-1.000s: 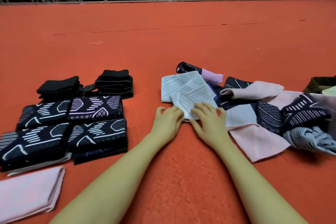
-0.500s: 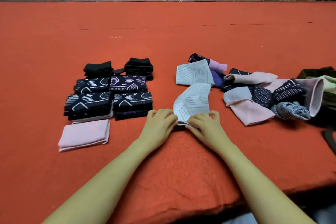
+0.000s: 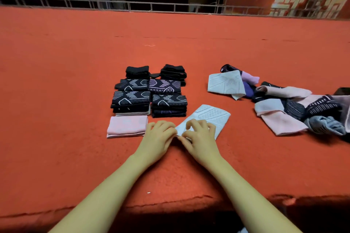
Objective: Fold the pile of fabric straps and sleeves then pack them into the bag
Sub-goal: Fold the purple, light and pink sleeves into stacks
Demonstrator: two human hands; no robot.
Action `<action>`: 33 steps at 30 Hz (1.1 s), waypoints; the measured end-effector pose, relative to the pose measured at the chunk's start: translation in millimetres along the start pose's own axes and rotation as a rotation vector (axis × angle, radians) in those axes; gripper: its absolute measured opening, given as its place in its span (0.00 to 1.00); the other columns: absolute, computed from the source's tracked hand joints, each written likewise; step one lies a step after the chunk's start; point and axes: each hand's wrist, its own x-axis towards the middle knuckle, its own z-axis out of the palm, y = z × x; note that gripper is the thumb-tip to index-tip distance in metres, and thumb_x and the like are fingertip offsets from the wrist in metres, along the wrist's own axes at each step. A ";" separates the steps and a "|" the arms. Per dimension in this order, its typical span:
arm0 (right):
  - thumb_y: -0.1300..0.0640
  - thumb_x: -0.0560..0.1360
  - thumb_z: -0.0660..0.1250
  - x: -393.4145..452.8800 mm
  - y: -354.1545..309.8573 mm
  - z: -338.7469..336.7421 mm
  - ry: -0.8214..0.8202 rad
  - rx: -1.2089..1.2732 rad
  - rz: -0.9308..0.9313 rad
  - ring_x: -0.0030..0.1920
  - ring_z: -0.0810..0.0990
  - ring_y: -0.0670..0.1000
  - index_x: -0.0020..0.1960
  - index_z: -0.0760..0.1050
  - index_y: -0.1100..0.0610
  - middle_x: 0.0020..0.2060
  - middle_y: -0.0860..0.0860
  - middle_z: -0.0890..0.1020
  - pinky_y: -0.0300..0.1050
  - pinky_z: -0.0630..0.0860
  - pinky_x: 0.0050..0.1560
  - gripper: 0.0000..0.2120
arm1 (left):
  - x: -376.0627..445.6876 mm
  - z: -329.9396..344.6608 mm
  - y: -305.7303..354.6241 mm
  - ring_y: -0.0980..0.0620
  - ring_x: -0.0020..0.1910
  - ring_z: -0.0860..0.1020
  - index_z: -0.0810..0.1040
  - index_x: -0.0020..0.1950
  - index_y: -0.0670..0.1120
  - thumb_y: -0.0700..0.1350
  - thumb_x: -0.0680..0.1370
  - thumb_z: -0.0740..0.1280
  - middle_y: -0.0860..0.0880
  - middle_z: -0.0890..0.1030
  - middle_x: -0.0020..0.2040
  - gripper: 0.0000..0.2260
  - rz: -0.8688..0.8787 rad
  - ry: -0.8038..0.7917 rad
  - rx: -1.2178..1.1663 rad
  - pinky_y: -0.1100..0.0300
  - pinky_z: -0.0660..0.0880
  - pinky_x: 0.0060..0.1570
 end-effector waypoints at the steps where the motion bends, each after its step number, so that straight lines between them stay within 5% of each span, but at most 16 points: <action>1: 0.44 0.72 0.59 0.7 -7.7 2.5 -0.008 -0.006 -0.006 0.45 0.66 0.48 0.31 0.79 0.50 0.42 0.47 0.77 0.45 0.55 0.46 0.17 | -2.7 -3.2 -3.4 0.54 0.51 0.71 0.70 0.48 0.54 0.48 0.75 0.59 0.53 0.80 0.50 0.03 -0.024 0.014 -0.005 0.58 0.57 0.44; 6: 0.41 0.72 0.59 7.7 -31.2 6.5 -0.103 0.076 0.062 0.44 0.74 0.51 0.33 0.81 0.49 0.43 0.45 0.77 0.43 0.50 0.44 0.18 | -15.0 -17.6 -16.9 0.52 0.51 0.70 0.70 0.46 0.53 0.49 0.75 0.59 0.51 0.79 0.52 0.01 -0.072 0.028 0.040 0.57 0.58 0.46; 11: 0.35 0.71 0.44 15.2 -29.8 1.1 -0.280 0.160 0.076 0.52 0.73 0.49 0.46 0.83 0.49 0.51 0.44 0.78 0.42 0.48 0.49 0.31 | -28.4 -23.5 -23.1 0.55 0.52 0.68 0.76 0.42 0.49 0.55 0.75 0.58 0.53 0.79 0.50 0.13 -0.123 -0.077 -0.026 0.57 0.55 0.49; 18: 0.47 0.74 0.53 5.4 37.3 3.8 -0.164 -0.060 0.257 0.52 0.80 0.60 0.55 0.80 0.58 0.52 0.55 0.81 0.53 0.68 0.52 0.23 | -4.7 -6.0 12.4 0.48 0.47 0.78 0.81 0.42 0.48 0.59 0.73 0.56 0.52 0.81 0.46 0.19 -0.176 -0.131 0.067 0.56 0.59 0.45; 21: 0.51 0.79 0.58 3.9 62.6 1.1 -0.251 -0.167 0.473 0.65 0.71 0.60 0.68 0.71 0.58 0.66 0.59 0.73 0.56 0.59 0.63 0.20 | 20.1 7.6 41.9 0.45 0.65 0.70 0.75 0.64 0.47 0.68 0.71 0.46 0.47 0.74 0.66 0.36 -0.285 -0.407 0.073 0.51 0.61 0.60; 24: 0.49 0.81 0.56 4.2 70.0 7.6 -0.308 -0.196 0.594 0.70 0.64 0.55 0.74 0.61 0.58 0.72 0.56 0.65 0.53 0.52 0.66 0.25 | 40.4 21.3 63.6 0.42 0.77 0.47 0.49 0.79 0.47 0.70 0.75 0.52 0.44 0.48 0.79 0.40 -0.477 -0.732 0.049 0.42 0.46 0.72; 27: 0.48 0.81 0.56 8.0 70.4 15.6 -0.287 -0.240 0.646 0.65 0.68 0.60 0.73 0.61 0.62 0.67 0.59 0.70 0.56 0.55 0.63 0.26 | 47.9 35.7 74.4 0.38 0.76 0.39 0.41 0.79 0.49 0.68 0.77 0.51 0.43 0.40 0.78 0.38 -0.546 -0.786 0.059 0.37 0.38 0.70; 33: 0.54 0.77 0.66 12.5 72.6 19.0 -0.132 -0.214 0.778 0.53 0.72 0.66 0.54 0.75 0.68 0.52 0.67 0.74 0.59 0.63 0.54 0.16 | 47.6 40.0 73.4 0.37 0.75 0.38 0.48 0.77 0.60 0.58 0.83 0.45 0.46 0.41 0.79 0.22 -0.518 -0.783 0.037 0.35 0.38 0.69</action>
